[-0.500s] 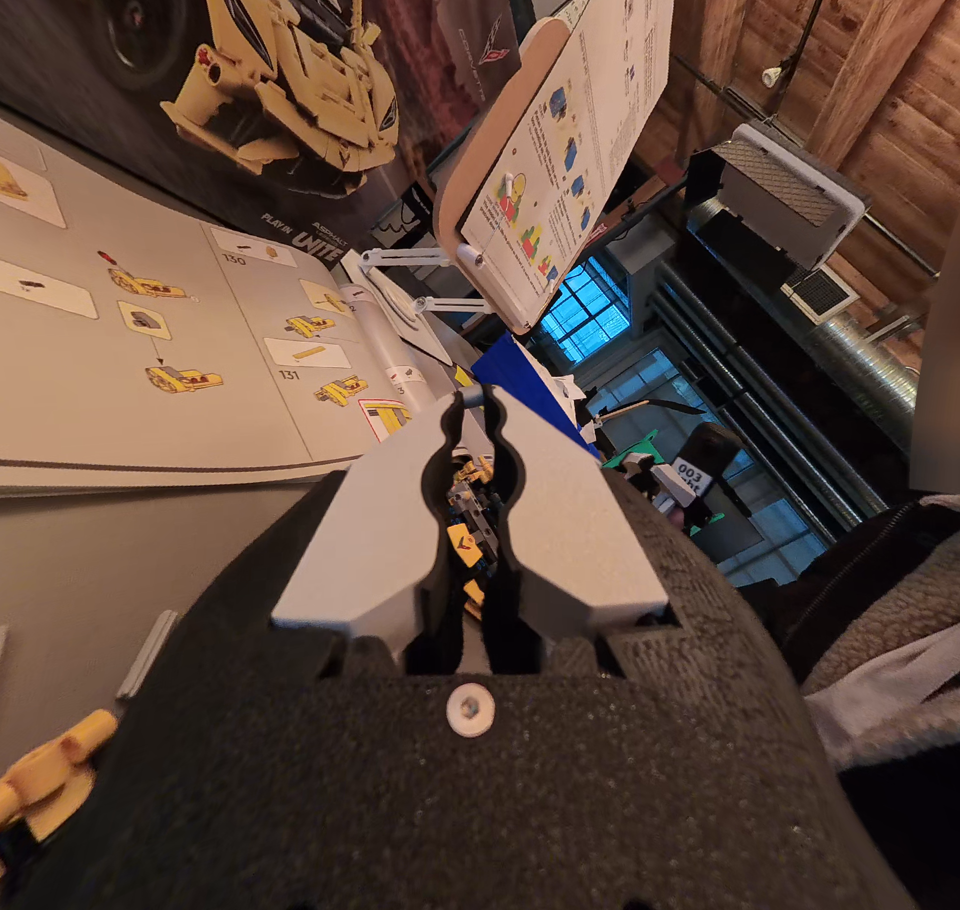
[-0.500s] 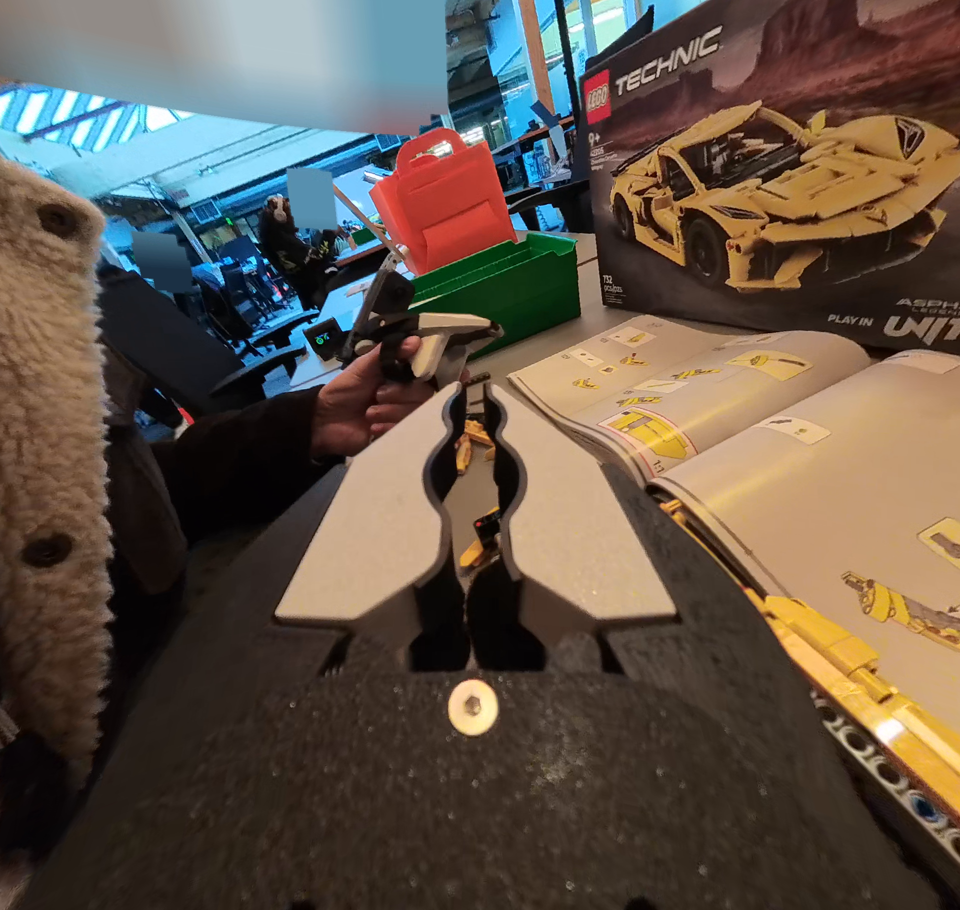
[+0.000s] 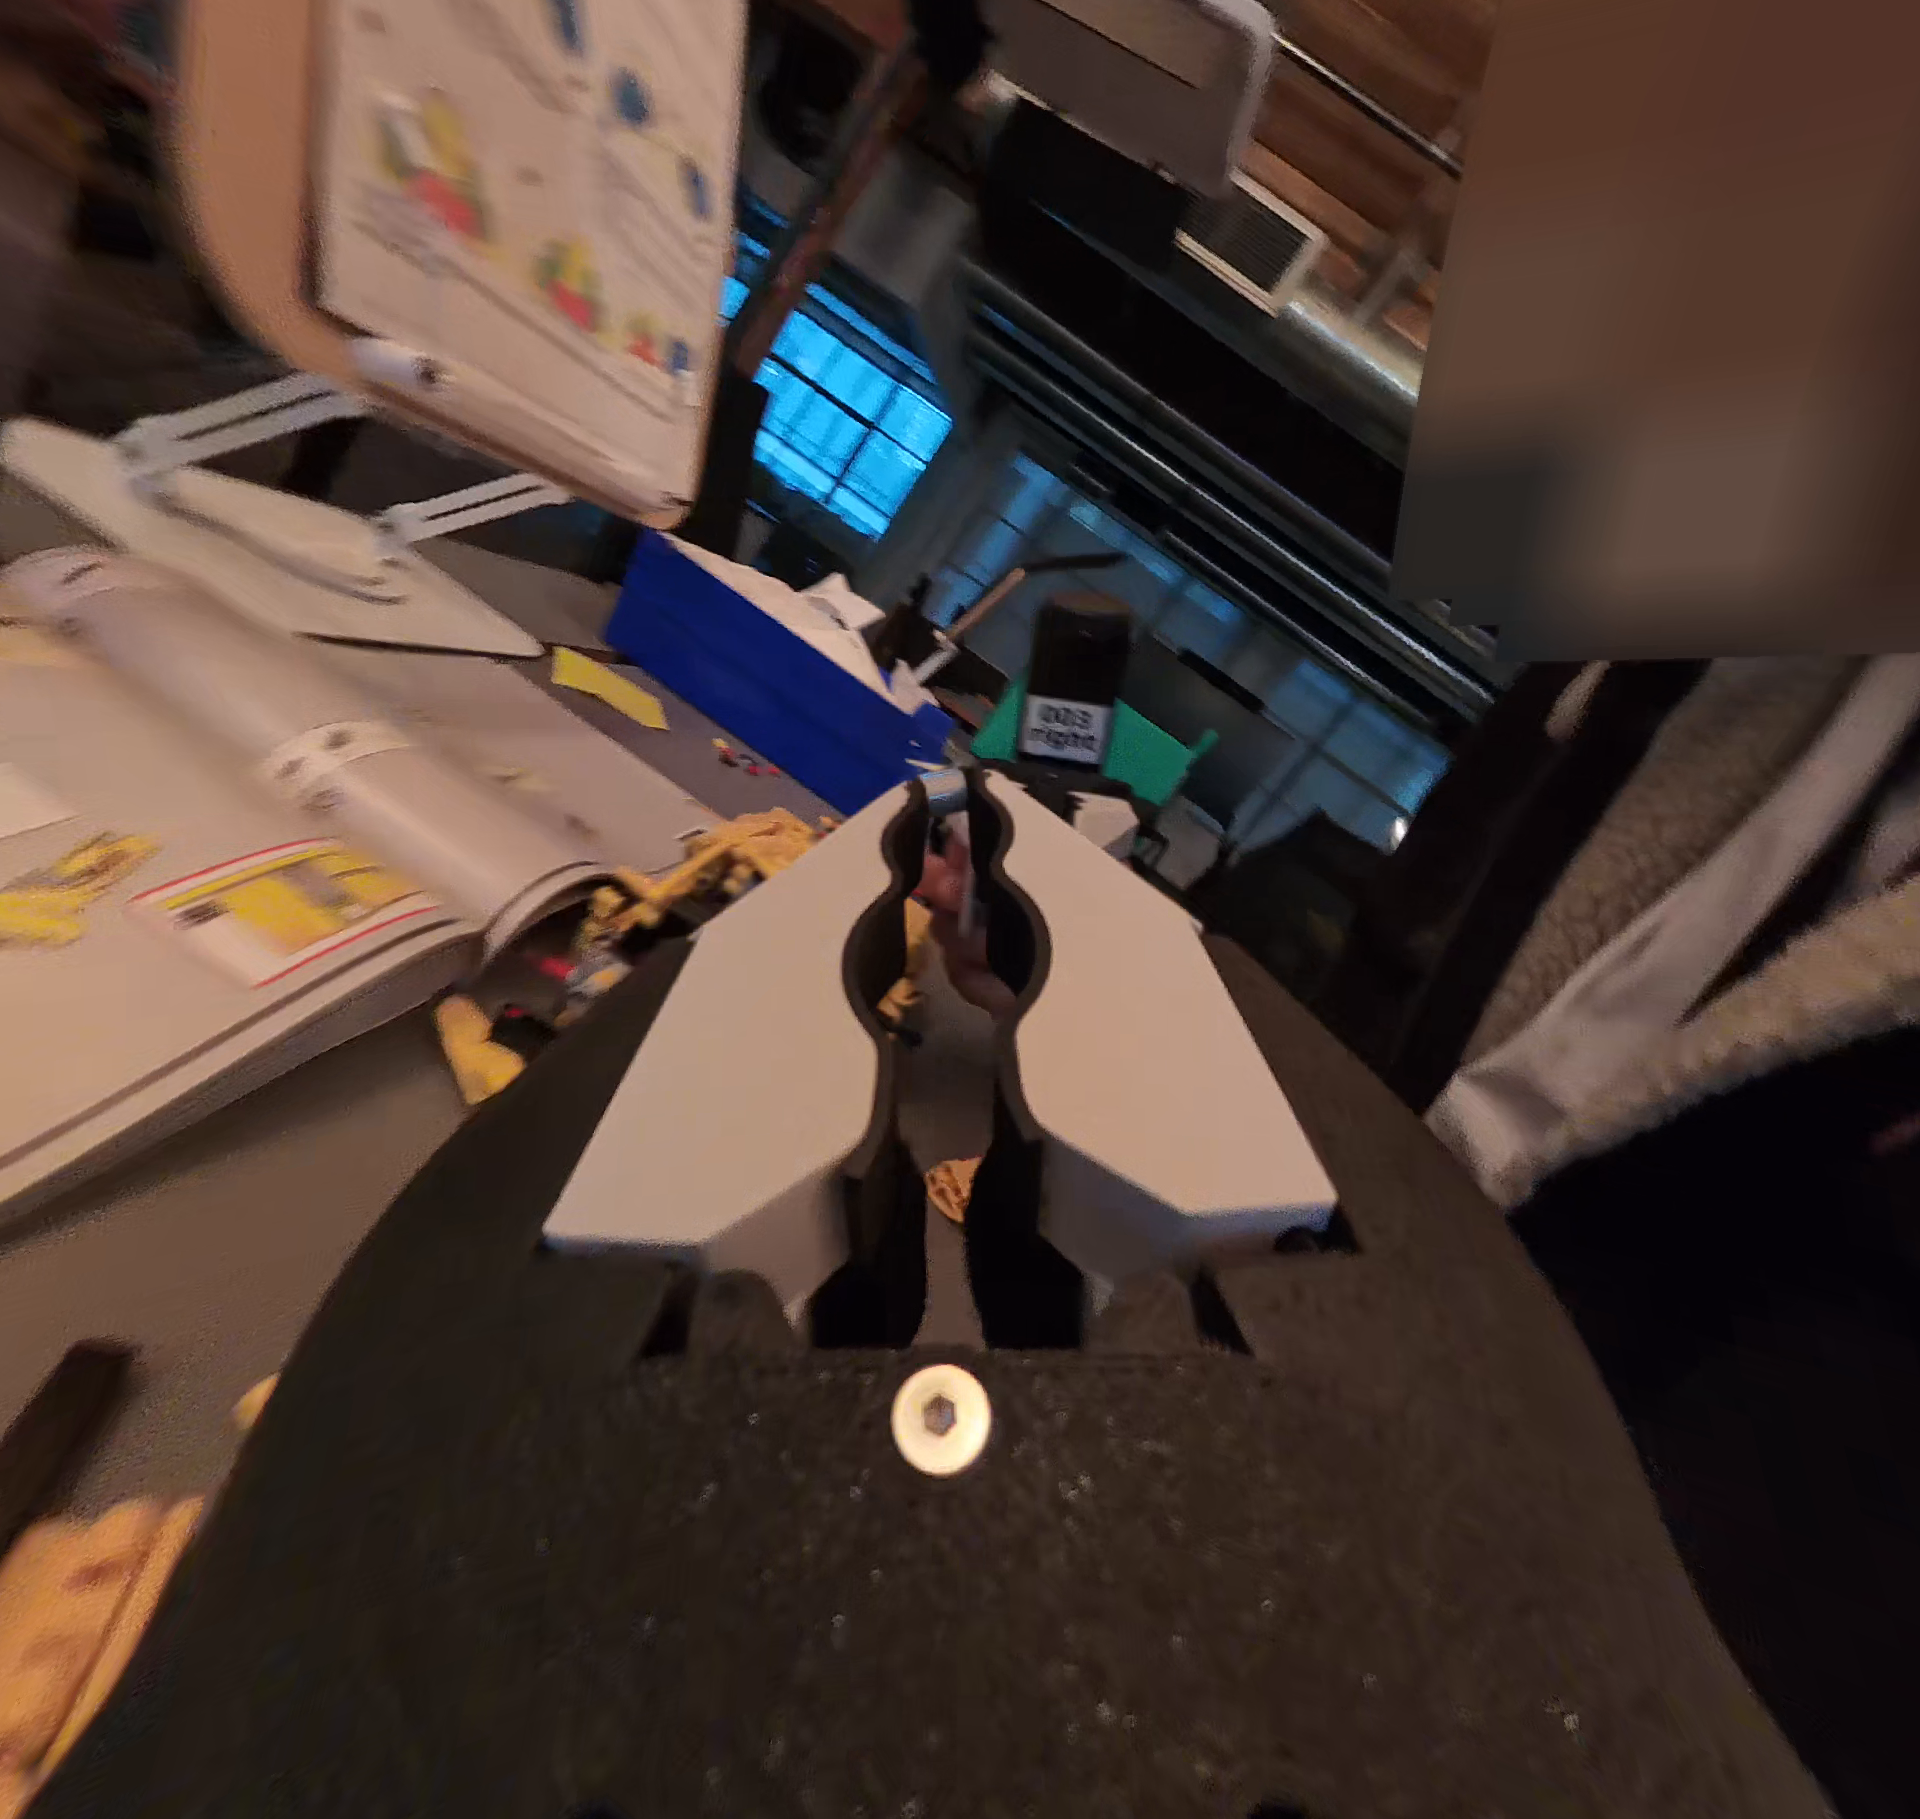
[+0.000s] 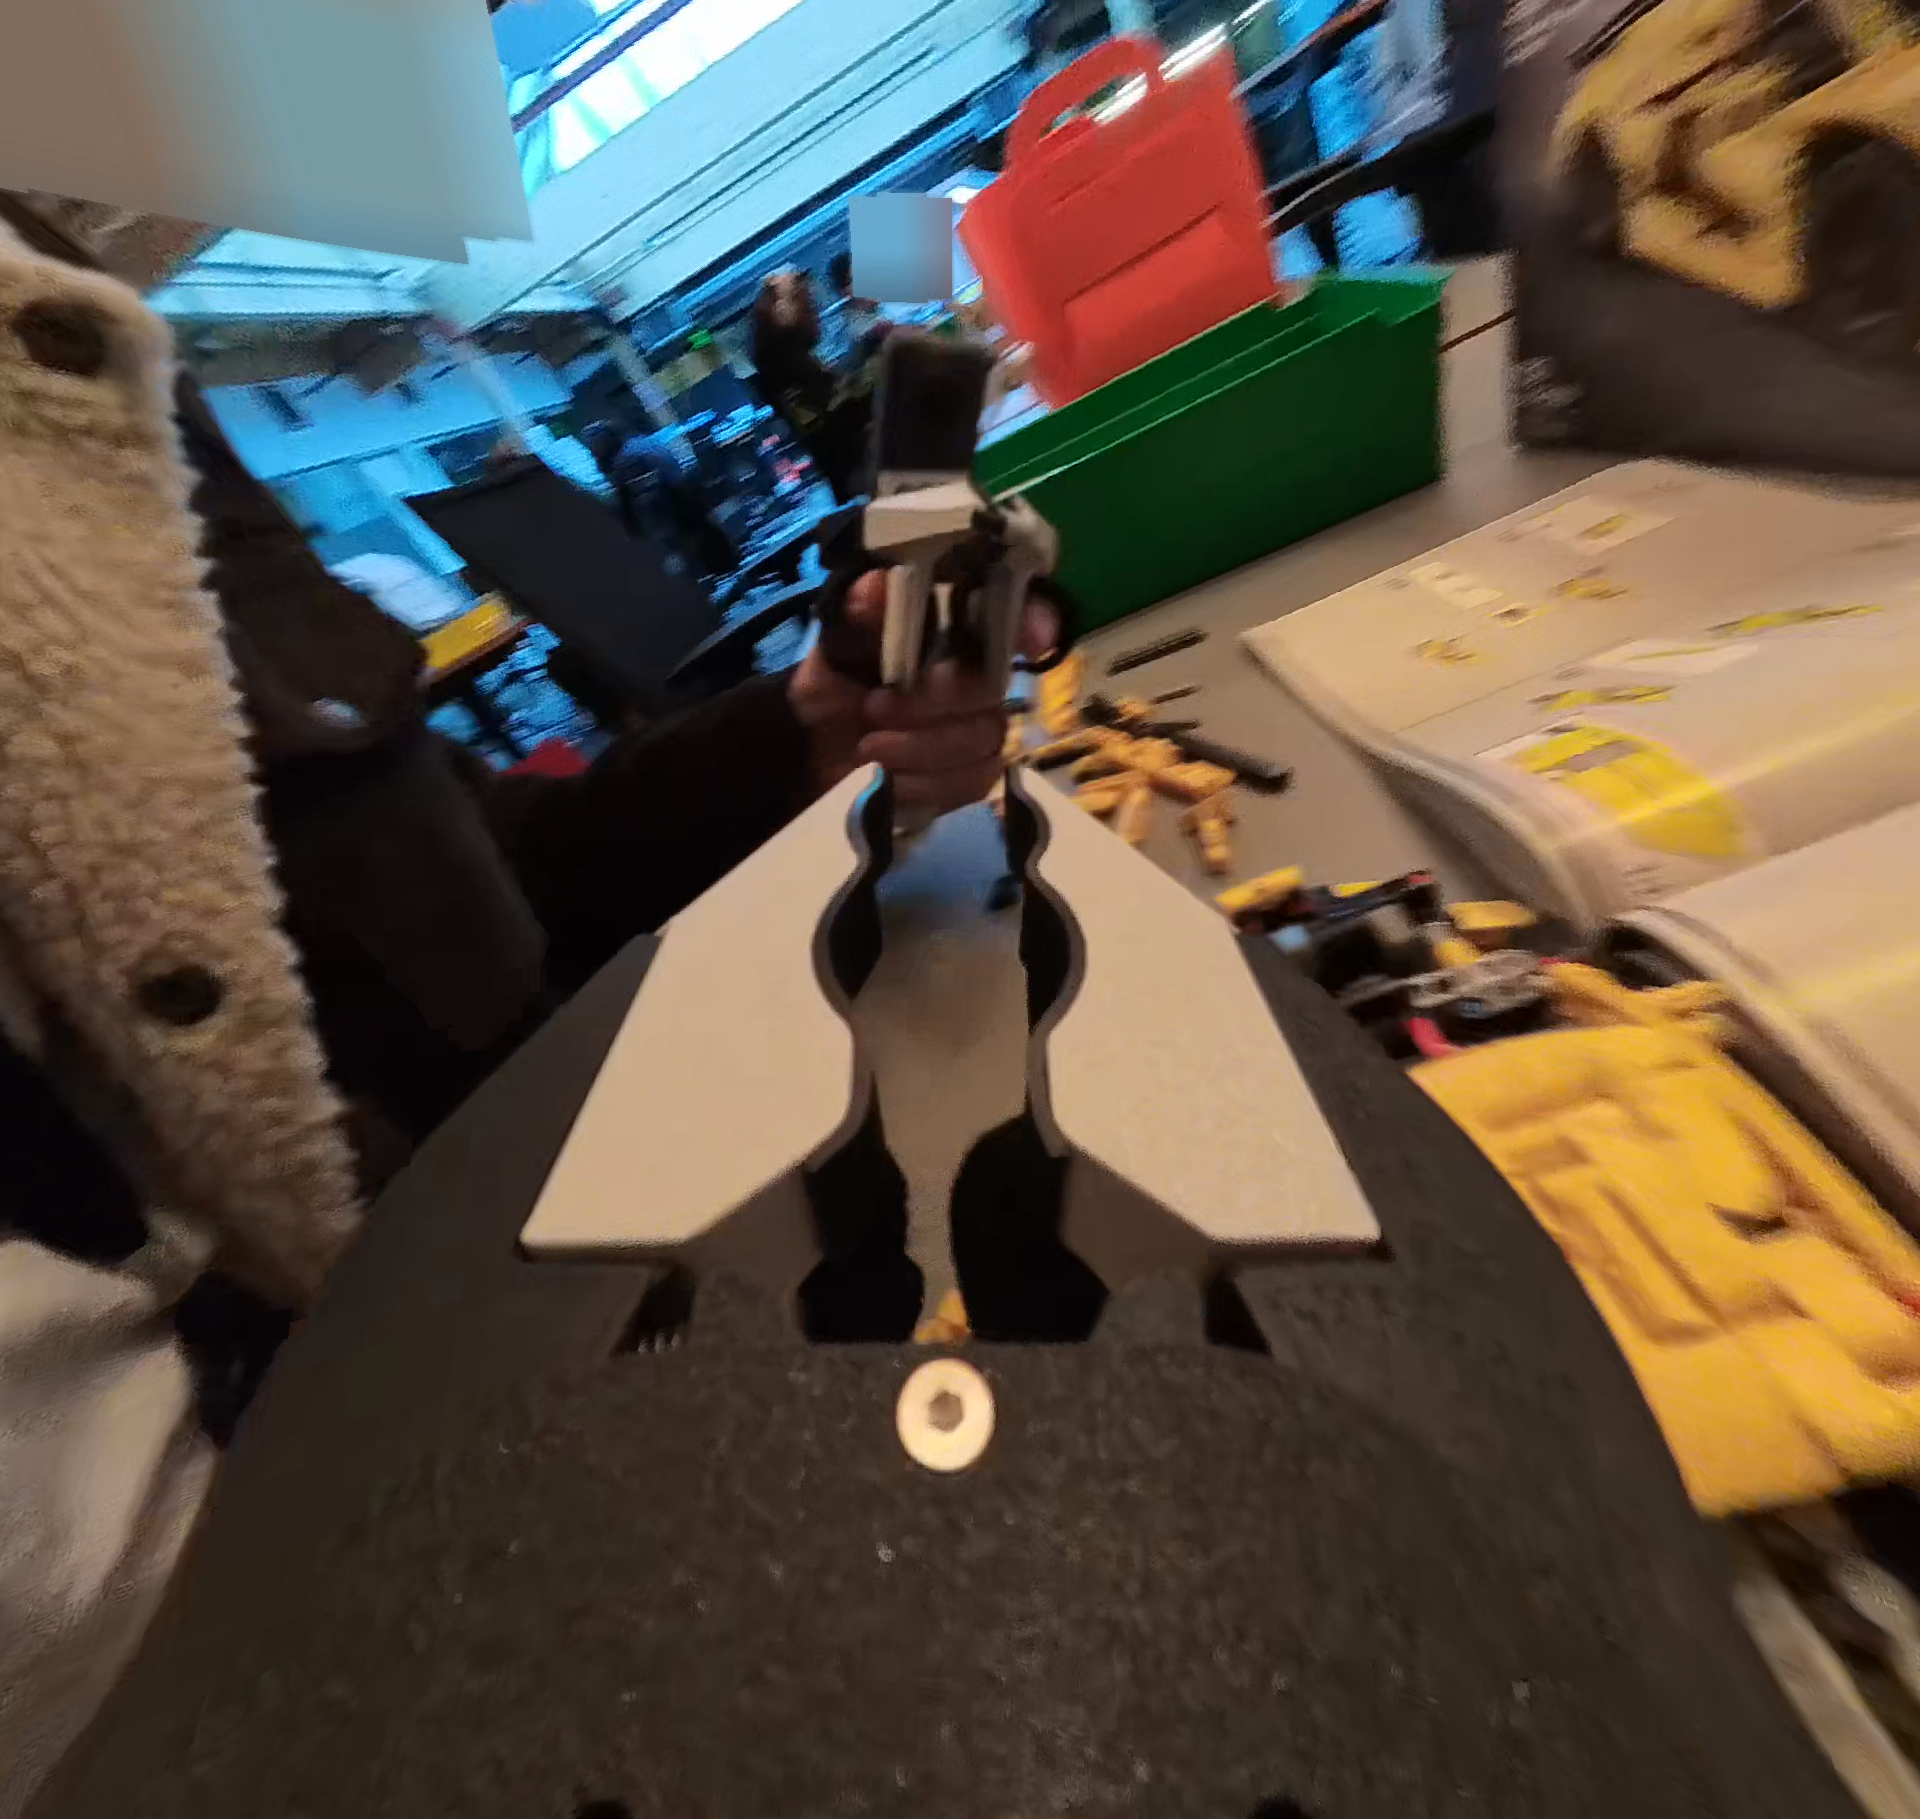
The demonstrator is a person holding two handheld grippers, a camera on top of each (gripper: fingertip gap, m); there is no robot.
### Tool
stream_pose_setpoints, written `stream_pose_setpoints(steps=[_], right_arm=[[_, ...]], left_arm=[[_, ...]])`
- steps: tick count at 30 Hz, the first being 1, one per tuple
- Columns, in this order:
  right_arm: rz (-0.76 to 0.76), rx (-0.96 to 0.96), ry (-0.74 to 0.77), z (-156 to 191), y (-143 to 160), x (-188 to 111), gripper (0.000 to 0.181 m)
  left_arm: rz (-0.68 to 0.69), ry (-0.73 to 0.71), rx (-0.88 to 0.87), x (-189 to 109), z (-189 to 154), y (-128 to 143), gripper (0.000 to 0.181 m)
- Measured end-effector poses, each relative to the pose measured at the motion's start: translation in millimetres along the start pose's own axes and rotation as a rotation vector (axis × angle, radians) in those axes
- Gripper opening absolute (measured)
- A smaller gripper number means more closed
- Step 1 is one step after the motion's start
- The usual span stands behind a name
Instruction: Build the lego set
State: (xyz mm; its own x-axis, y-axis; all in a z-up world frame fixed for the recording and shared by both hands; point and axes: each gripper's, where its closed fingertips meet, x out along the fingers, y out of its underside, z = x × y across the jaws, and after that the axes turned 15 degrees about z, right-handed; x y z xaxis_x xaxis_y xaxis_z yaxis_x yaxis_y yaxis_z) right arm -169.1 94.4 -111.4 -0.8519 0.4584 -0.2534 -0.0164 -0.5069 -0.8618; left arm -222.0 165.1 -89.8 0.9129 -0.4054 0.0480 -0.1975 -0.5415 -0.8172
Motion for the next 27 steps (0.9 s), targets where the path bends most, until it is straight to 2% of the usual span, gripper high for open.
stream_pose_setpoints(steps=[4,7,9,10,12,15,17,23,27], right_arm=[[-0.006,0.023,-0.187,32.6,-4.0,10.6,0.027],[0.006,0.024,-0.218,43.2,-5.6,13.1,0.033],[0.111,-0.018,-0.142,37.2,5.9,7.2,0.026],[0.114,-0.023,-0.1,32.3,5.2,-3.4,0.02],[0.114,0.055,-0.038,24.6,7.2,-26.1,0.02],[0.417,0.082,0.113,21.9,73.1,-33.2,0.029],[0.523,0.06,0.222,23.4,108.0,-32.8,0.031],[0.568,0.084,0.425,12.3,146.7,-34.9,0.026],[0.593,0.098,0.34,19.0,152.7,-27.0,0.026]], left_arm=[[0.09,0.145,0.088,18.6,-38.3,15.4,0.007],[0.167,0.186,0.161,30.1,-56.3,31.7,0.007],[0.241,0.202,0.186,38.7,-63.4,47.0,0.007],[0.288,0.188,0.195,43.9,-62.8,56.6,0.007],[0.399,0.135,0.231,55.0,-58.1,80.4,0.007],[0.573,0.028,0.313,68.8,-45.1,115.7,0.007],[0.61,-0.009,0.334,74.8,-39.7,122.3,0.007],[0.679,-0.04,0.293,83.3,-27.6,134.1,0.007],[0.742,-0.043,0.263,85.3,-25.6,147.4,0.007]])
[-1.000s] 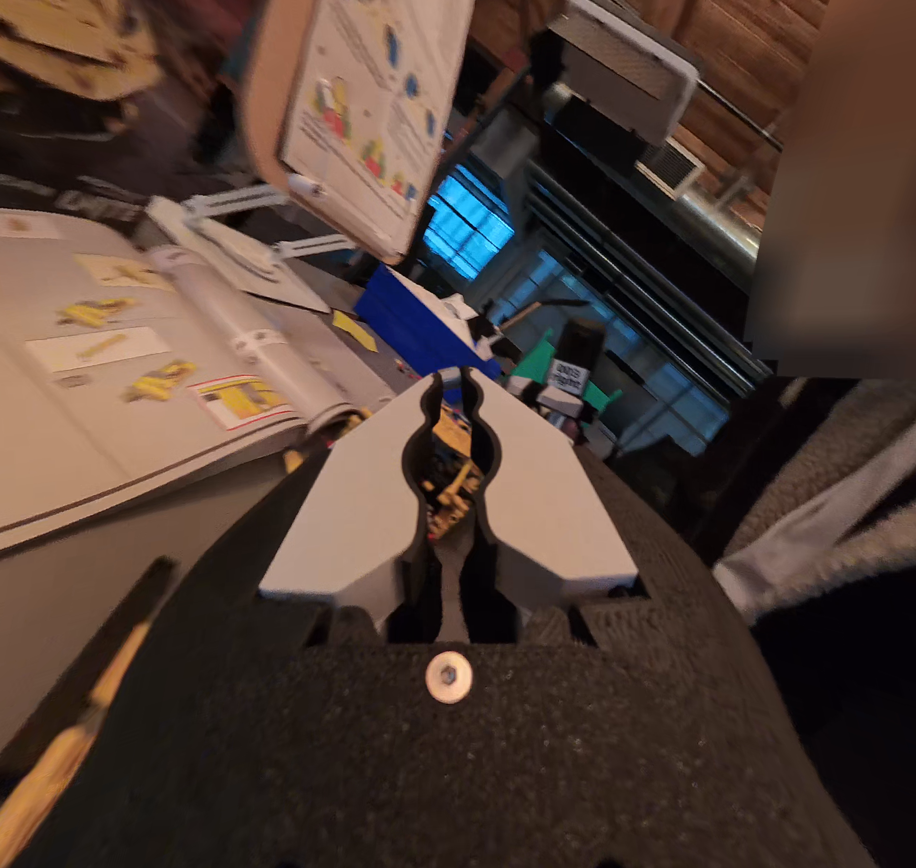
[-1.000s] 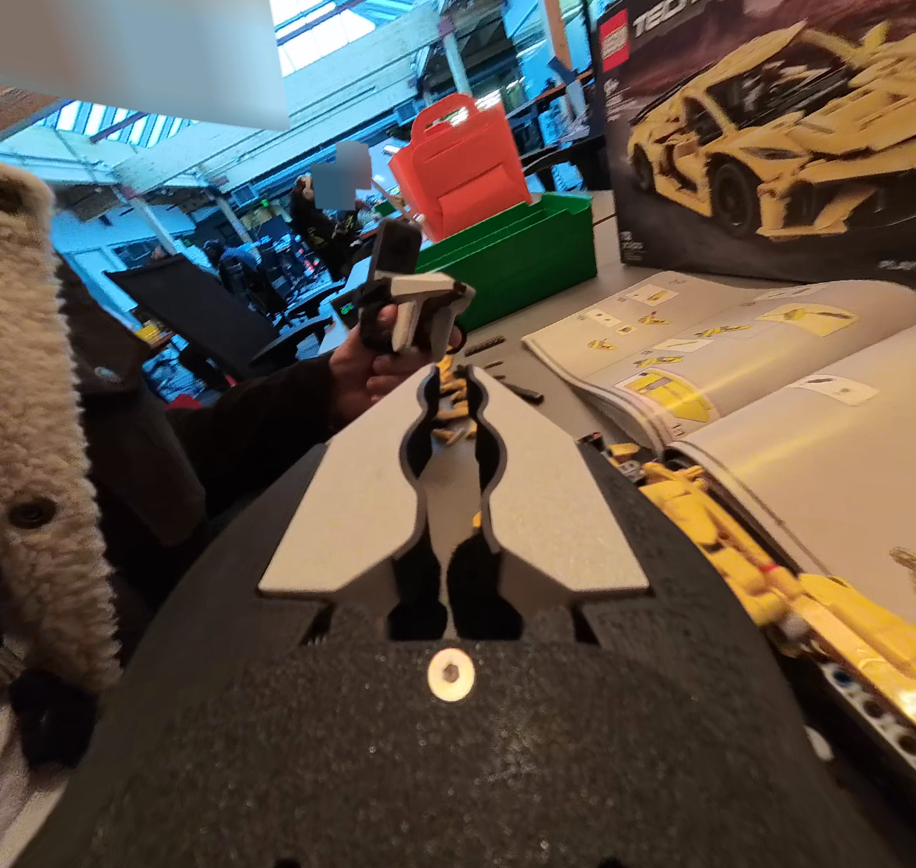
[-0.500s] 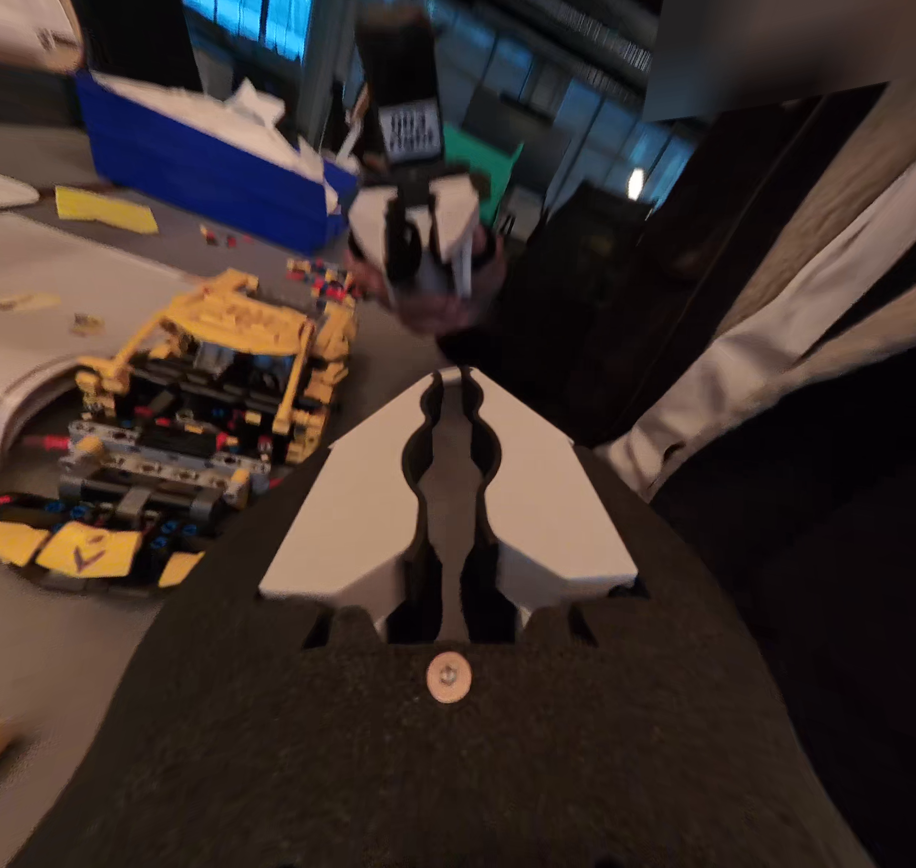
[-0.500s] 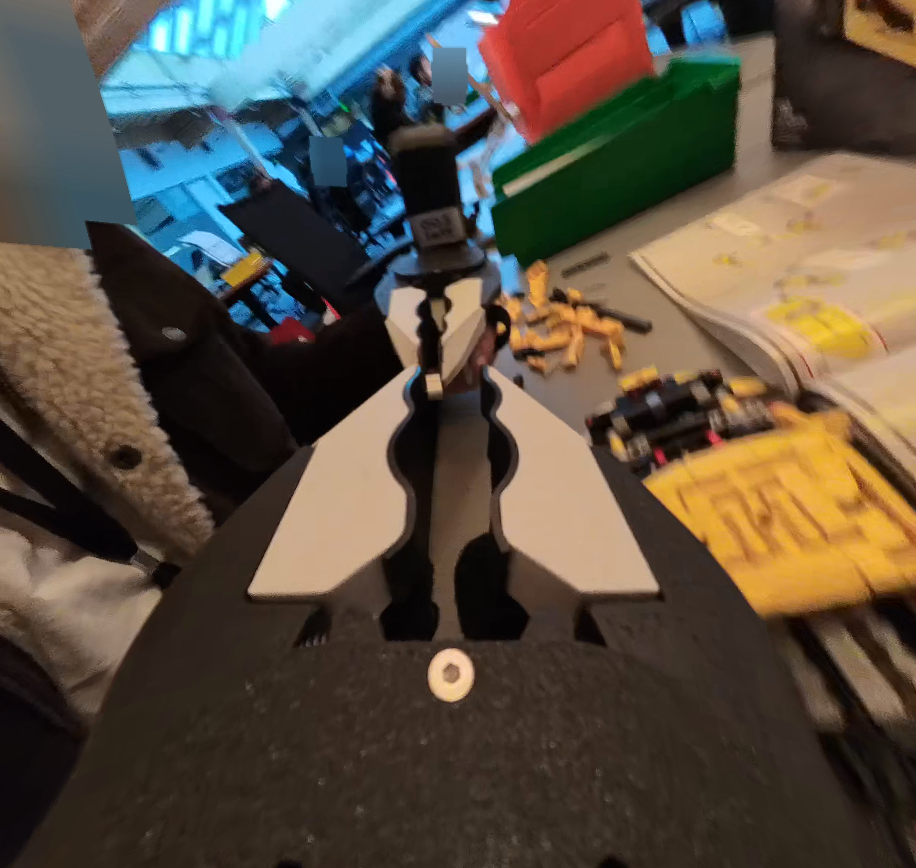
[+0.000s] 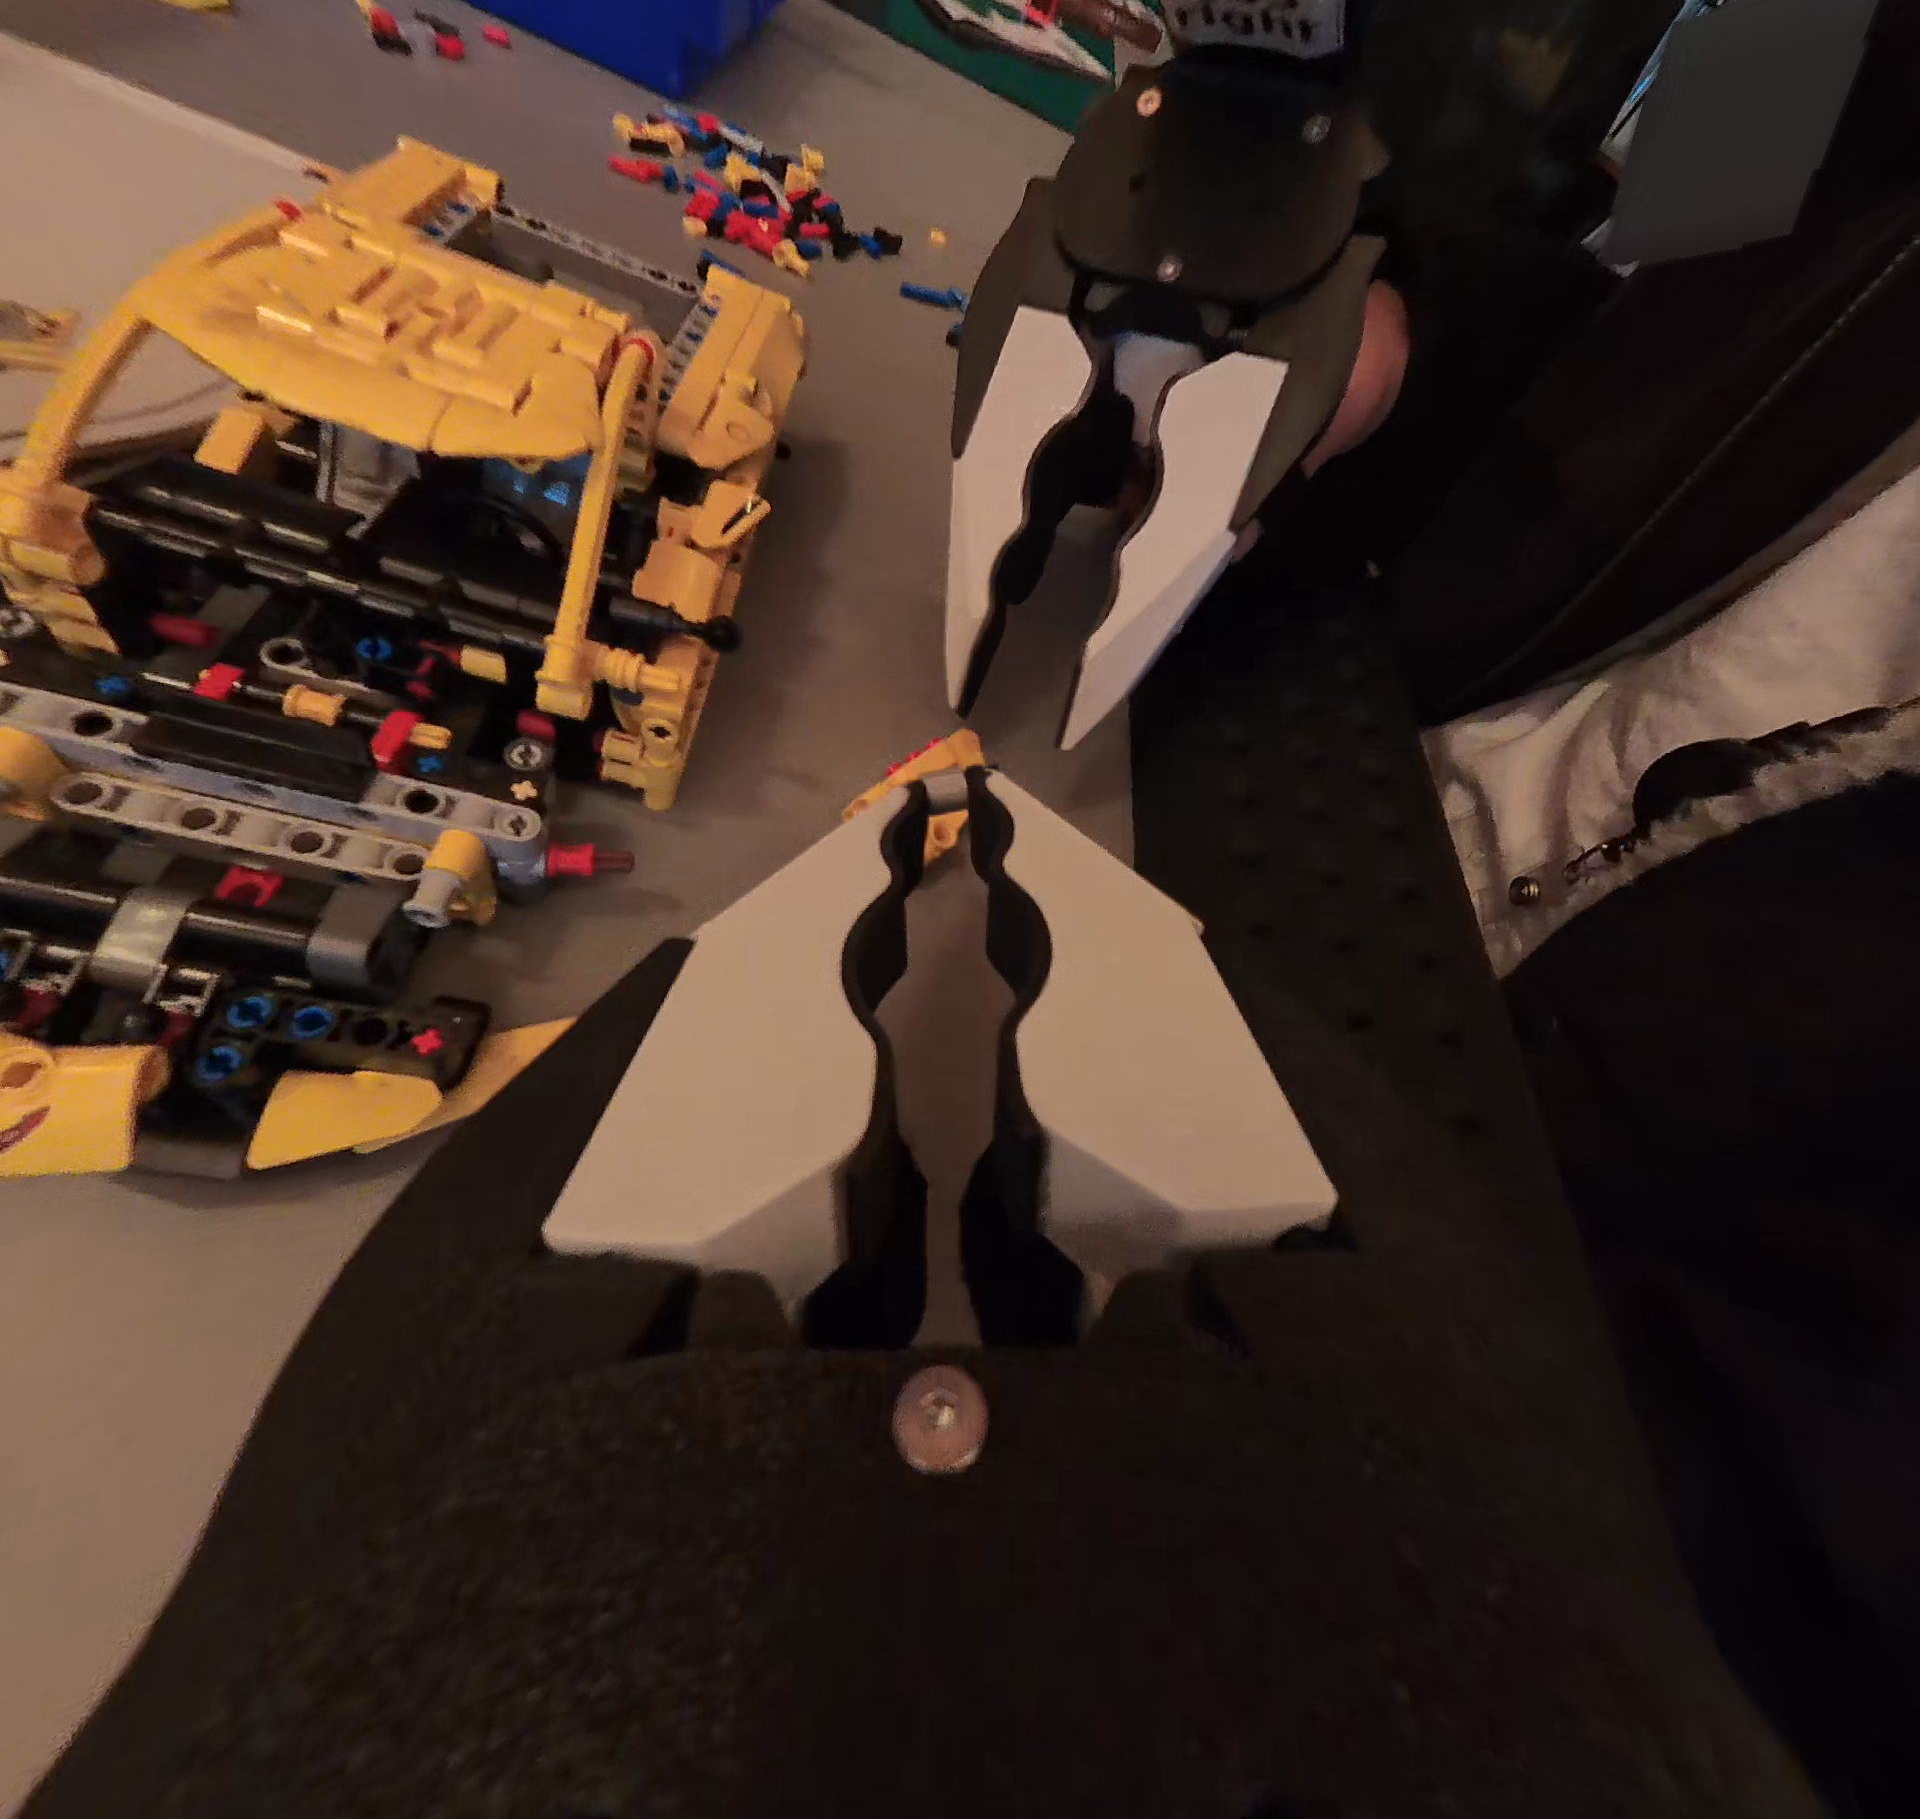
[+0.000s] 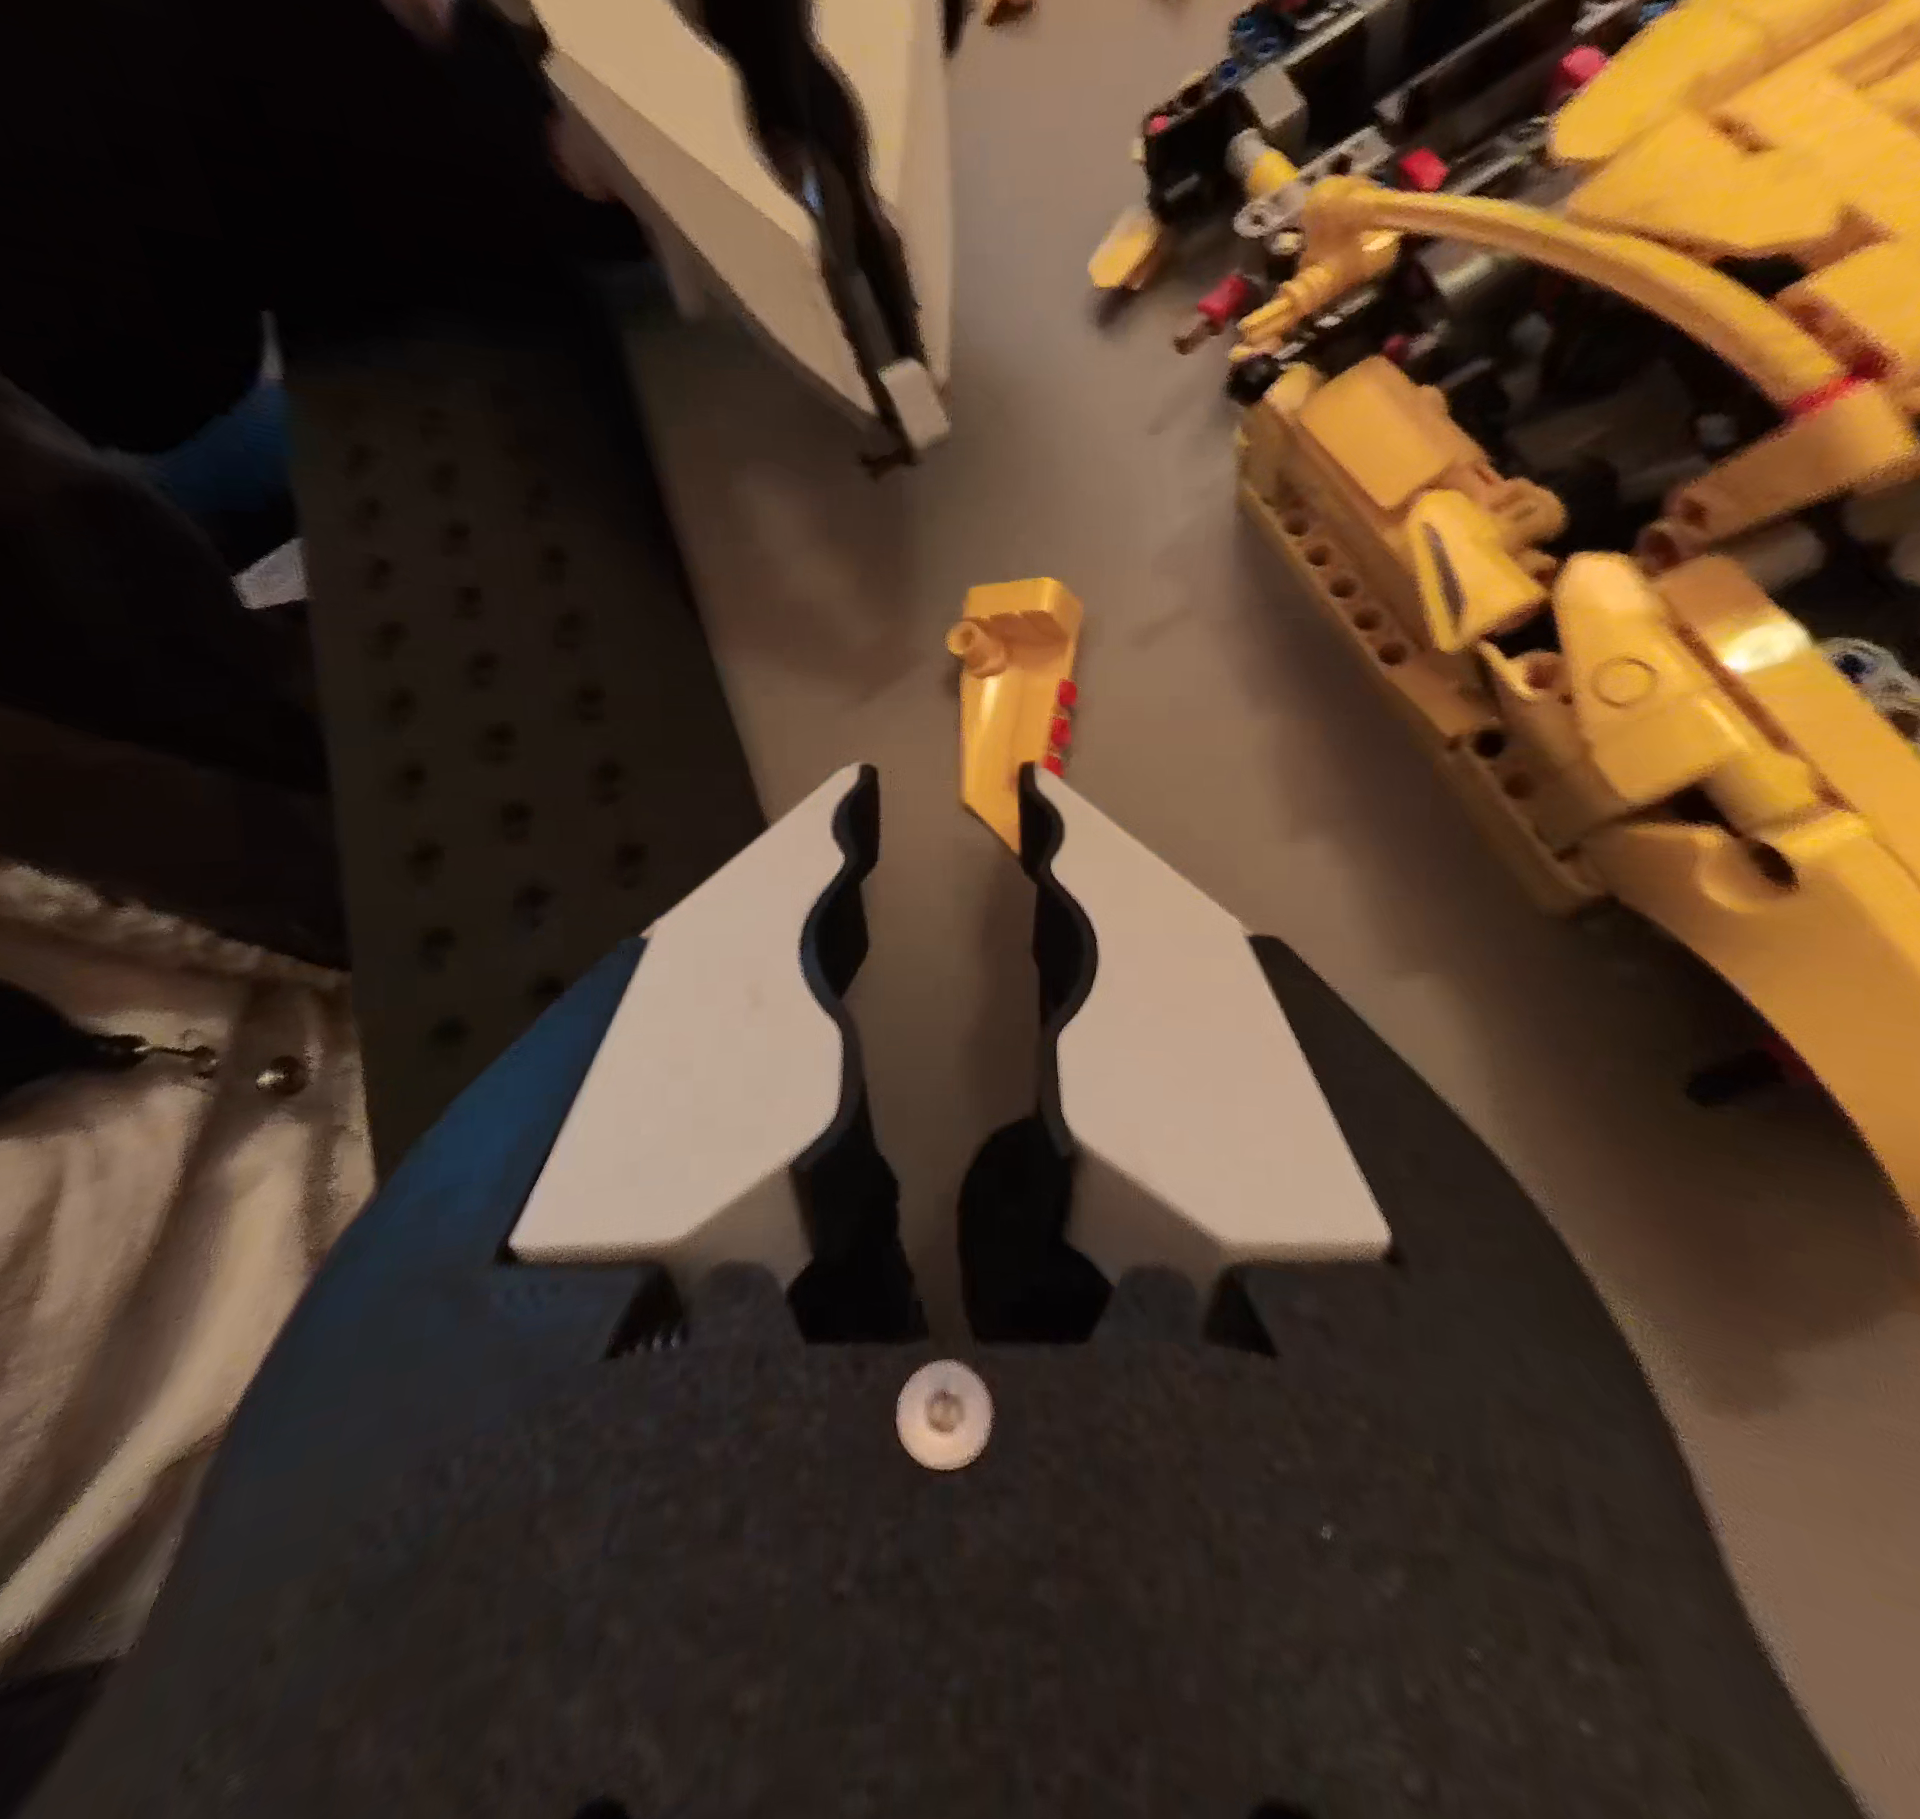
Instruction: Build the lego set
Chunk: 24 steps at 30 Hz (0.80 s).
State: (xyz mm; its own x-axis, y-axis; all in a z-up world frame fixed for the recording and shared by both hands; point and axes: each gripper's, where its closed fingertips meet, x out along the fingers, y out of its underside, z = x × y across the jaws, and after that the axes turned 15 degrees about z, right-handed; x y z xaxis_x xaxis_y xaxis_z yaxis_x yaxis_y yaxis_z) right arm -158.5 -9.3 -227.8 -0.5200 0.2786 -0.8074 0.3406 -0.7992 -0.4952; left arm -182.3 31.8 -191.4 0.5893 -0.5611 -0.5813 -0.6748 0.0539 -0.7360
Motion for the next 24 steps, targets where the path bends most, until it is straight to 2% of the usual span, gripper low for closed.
stream_pose_setpoints(steps=[5,12,15,21,24], right_arm=[[0.011,-0.046,-0.042,9.5,-8.2,12.2,0.026],[0.007,-0.118,0.062,-1.2,-15.3,17.5,0.023],[0.0,-0.094,0.03,-0.3,-19.2,22.0,0.028],[-0.026,-0.163,0.076,-3.7,-27.1,27.1,0.039],[-0.035,-0.178,0.02,4.1,-28.1,32.3,0.044]], left_arm=[[0.054,0.004,-0.052,3.0,6.0,11.8,0.007],[0.073,-0.008,-0.058,6.1,9.5,16.4,0.007],[0.058,-0.009,-0.061,4.4,9.9,14.5,0.007],[0.084,-0.025,-0.064,5.1,11.9,18.5,0.007],[0.123,-0.057,-0.075,6.6,17.2,25.1,0.007]])
